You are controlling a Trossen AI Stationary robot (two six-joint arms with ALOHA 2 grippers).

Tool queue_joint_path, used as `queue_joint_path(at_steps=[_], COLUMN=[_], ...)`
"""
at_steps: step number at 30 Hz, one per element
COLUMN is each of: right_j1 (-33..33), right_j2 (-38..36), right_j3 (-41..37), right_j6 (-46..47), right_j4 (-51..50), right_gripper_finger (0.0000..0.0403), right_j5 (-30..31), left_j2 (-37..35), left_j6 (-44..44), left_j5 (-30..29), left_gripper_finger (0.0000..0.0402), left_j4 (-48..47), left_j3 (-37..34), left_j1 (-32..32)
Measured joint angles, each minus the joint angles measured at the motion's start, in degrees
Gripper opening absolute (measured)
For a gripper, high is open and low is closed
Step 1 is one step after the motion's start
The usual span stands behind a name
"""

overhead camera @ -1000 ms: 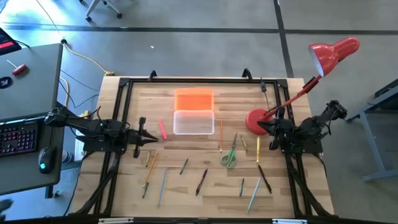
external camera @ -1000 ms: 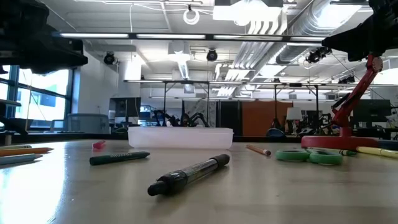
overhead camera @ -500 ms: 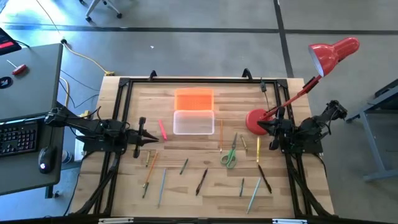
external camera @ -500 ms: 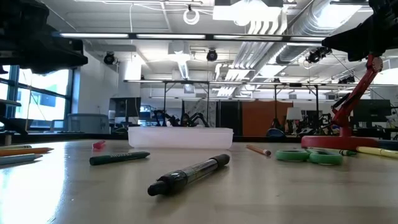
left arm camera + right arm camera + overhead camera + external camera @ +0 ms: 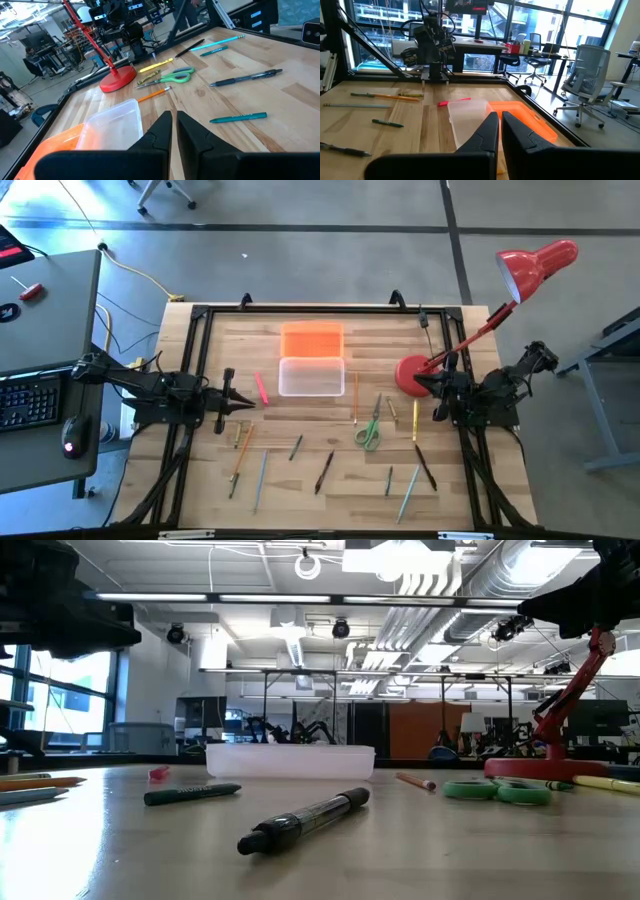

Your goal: Pick & place school supplies into a supply box

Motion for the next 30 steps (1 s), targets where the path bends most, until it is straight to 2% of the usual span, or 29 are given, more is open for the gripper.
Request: queue_joint_path(at_steps=[19, 25, 30], right_j1=[0.0, 0.0, 0.0], right_j2=[0.0, 0.0, 0.0], right_j3=[0.0, 0.0, 0.0], right_j6=[0.0, 0.0, 0.0], right_j4=[0.0, 0.0, 0.0], right_gripper_finger=[0.0, 0.0, 0.0], right_j5=[0.0, 0.0, 0.0], left_j2=[0.0, 0.0, 0.0], left_j6=[0.7, 0.1, 0.0], left_j5=[0.0, 1.5, 1.2], left_gripper_finger=[0.0058, 0.0058, 0.0058], left_j4=[0.6, 11.5, 13.1], left_j3=[0.0, -0.2, -0.1], left_j1=[0.0, 0.0, 0.0])
